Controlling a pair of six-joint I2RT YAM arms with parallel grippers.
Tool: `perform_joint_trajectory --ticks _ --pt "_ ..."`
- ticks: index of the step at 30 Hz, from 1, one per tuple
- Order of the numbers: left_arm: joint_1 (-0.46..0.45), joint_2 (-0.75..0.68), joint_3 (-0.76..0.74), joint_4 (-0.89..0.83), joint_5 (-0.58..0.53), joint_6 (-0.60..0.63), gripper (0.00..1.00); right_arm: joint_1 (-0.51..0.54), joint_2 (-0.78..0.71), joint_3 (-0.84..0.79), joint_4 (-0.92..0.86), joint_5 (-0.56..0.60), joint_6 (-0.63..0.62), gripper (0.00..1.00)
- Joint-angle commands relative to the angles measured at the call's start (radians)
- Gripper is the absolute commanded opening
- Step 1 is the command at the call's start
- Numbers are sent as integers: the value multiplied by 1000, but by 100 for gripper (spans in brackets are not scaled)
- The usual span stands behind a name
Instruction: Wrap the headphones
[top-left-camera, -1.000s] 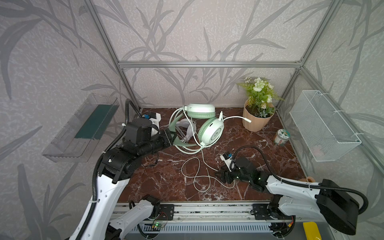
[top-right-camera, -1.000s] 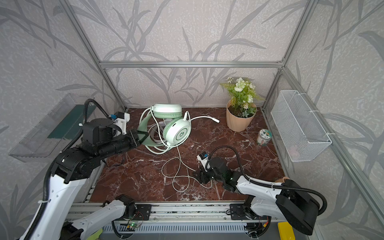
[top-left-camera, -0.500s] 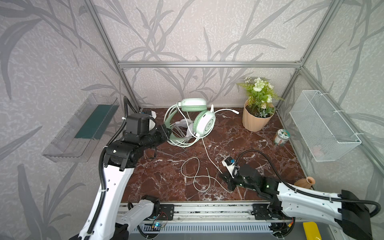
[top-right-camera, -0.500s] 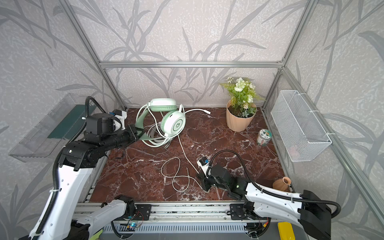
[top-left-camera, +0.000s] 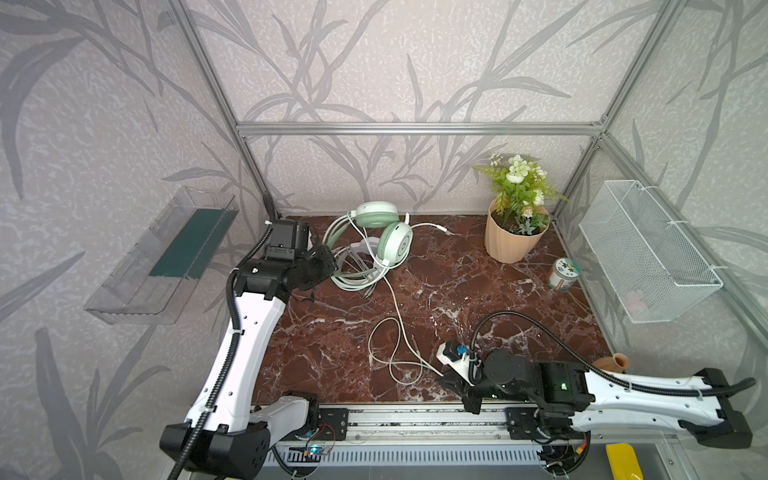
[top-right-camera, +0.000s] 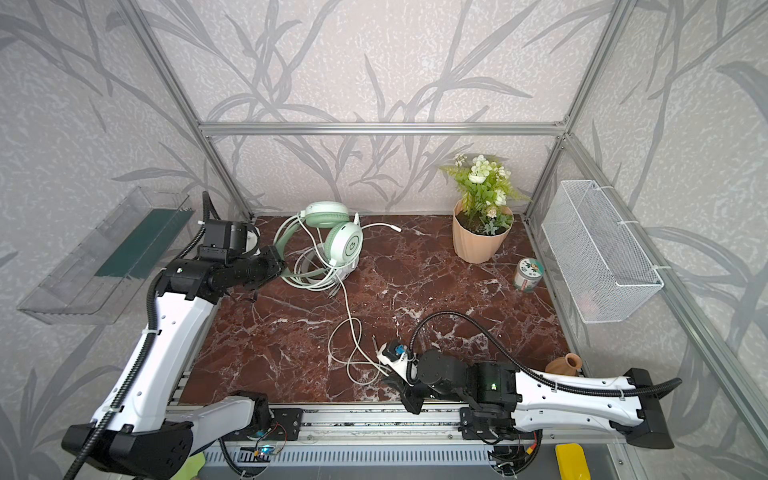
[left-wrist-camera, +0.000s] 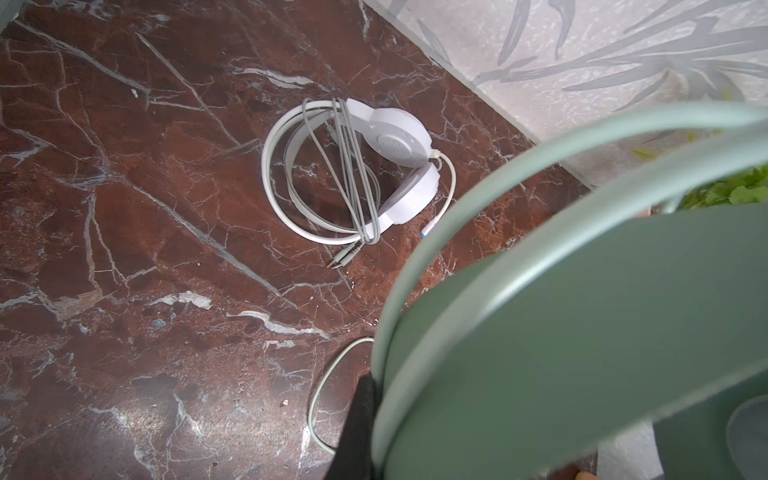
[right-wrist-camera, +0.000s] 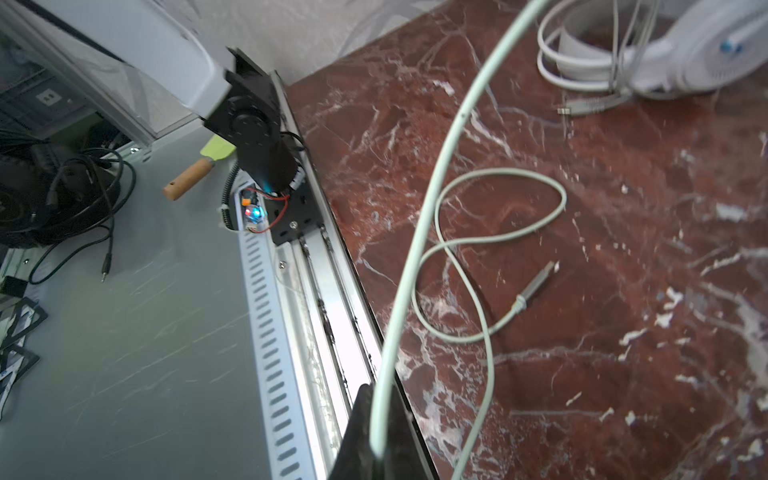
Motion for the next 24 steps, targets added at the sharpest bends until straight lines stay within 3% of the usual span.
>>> perform_joint_trajectory --ticks 1,4,9,15,21,24 --pt "-7 18 -38 46 -31 27 0 73 70 156 -157 101 -173 0" --pt "-36 22 -73 46 -91 52 0 102 119 258 -211 162 -275 0" --pt "-84 34 -131 41 -144 88 0 102 82 278 -109 231 -451 0" --pt "-272 68 -124 -25 -390 181 0 102 94 370 -130 327 -588 0" --pt "-366 82 -145 -46 -386 249 0 98 131 476 -153 479 -727 0" --pt "-423 66 -160 -46 -401 285 0 56 136 530 -159 482 -786 0"
